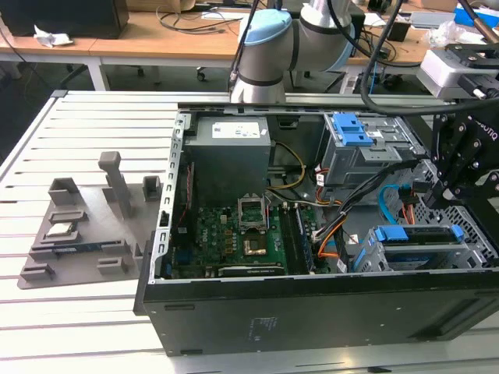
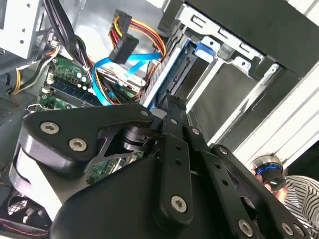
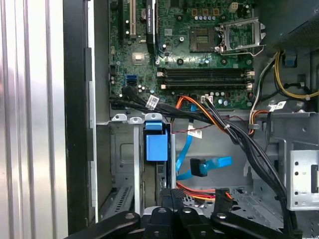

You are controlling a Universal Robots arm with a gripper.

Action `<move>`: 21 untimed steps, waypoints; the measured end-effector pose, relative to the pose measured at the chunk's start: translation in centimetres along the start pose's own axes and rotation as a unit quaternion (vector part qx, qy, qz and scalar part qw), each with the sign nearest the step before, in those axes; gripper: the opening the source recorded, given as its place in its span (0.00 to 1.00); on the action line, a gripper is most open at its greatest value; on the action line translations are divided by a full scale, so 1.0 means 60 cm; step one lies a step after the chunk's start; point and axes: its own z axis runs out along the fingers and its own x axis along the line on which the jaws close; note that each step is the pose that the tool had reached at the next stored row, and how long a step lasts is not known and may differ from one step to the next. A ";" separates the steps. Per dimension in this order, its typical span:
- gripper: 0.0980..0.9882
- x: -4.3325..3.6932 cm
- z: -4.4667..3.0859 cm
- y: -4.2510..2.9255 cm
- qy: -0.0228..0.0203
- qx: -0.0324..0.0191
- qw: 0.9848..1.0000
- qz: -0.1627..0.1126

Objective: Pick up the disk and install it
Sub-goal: 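Insert the first disk wire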

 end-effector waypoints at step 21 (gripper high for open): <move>0.36 -0.042 0.000 -0.022 0.006 0.000 1.000 0.000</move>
